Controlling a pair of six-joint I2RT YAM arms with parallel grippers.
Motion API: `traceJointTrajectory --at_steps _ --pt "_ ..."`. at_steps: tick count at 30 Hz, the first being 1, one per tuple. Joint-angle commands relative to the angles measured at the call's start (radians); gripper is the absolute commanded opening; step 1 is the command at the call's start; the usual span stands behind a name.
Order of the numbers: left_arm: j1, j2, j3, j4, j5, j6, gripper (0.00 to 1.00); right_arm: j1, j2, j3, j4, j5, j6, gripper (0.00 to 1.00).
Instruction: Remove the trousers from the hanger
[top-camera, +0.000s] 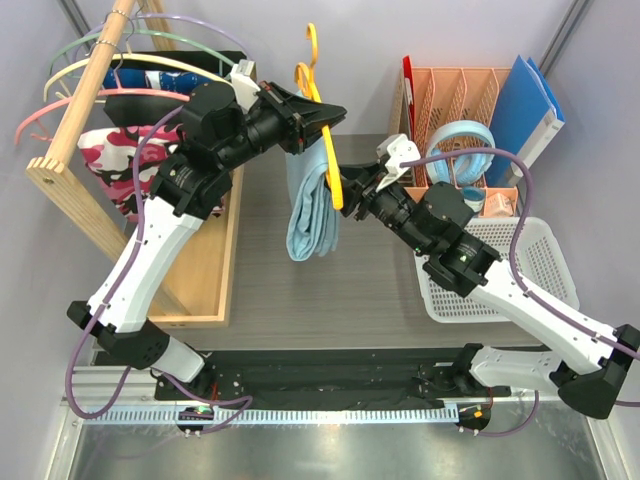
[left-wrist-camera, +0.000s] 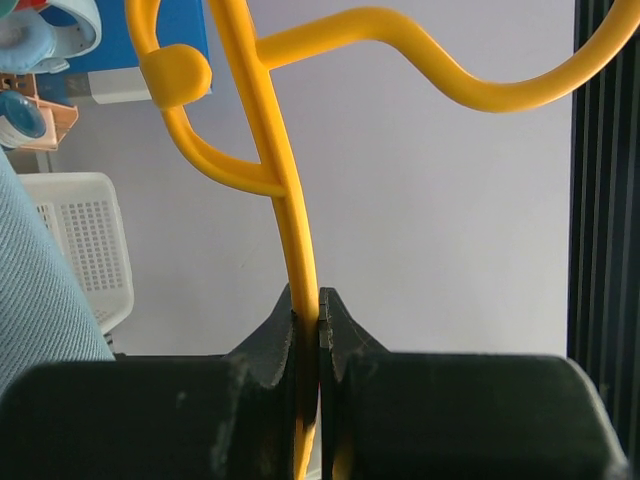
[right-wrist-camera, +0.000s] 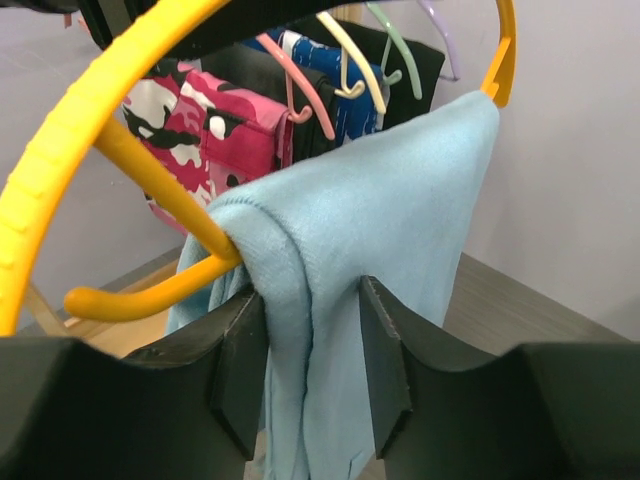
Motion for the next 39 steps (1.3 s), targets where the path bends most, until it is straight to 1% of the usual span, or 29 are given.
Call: traceJointTrajectory --at_steps 1,3,6,7,9,10,13,17,20,23,24,27,32,39 --pt "-0.017 -0.068 0.034 0.22 0.039 -0.004 0.01 0.001 0.028 -0.008 0.164 0.033 -0.012 0.47" --pt "-0.02 -0.072 0.029 0.22 0.039 -0.004 0.0 0.001 0.046 -0.009 0.187 0.048 -0.011 0.47" --pt "-0.021 -0.079 0.015 0.22 0.039 -0.004 0.0 0.001 0.059 -0.017 0.224 0.088 -0.011 0.39" --pt "-0.021 -0.085 0.008 0.22 0.041 -0.003 0.01 0.001 0.06 -0.02 0.236 0.102 -0.006 0.32" --pt "-0.023 -0.092 -0.002 0.22 0.038 -0.001 0.0 0.001 0.056 -0.028 0.244 0.12 -0.003 0.23" --pt "-0.023 -0.101 -0.012 0.22 0.039 0.002 0.01 0.001 0.051 -0.031 0.256 0.126 0.005 0.14" --pt "-0.024 -0.115 -0.032 0.217 0.035 0.019 0.01 0.001 0.031 -0.038 0.256 0.136 0.038 0.02" --pt "-0.024 -0.144 -0.072 0.185 0.022 0.052 0.0 0.001 0.005 -0.031 0.215 0.146 0.066 0.01" --pt "-0.024 -0.163 -0.097 0.159 0.002 0.105 0.01 0.001 -0.03 -0.029 0.19 0.175 0.1 0.01" --pt "-0.024 -0.198 -0.164 0.129 -0.022 0.151 0.0 0.001 -0.055 -0.006 0.154 0.201 0.121 0.01" --pt "-0.024 -0.221 -0.213 0.126 -0.03 0.161 0.01 0.001 -0.061 0.0 0.146 0.206 0.137 0.01" --pt "-0.032 -0.255 -0.288 0.128 -0.053 0.178 0.0 0.001 -0.061 0.018 0.138 0.237 0.17 0.01" --pt "-0.047 -0.275 -0.351 0.148 -0.048 0.178 0.0 0.001 -0.035 0.063 0.124 0.318 0.224 0.01" --pt "-0.056 -0.339 -0.457 0.152 -0.085 0.229 0.0 0.001 -0.027 0.104 0.138 0.35 0.357 0.01"
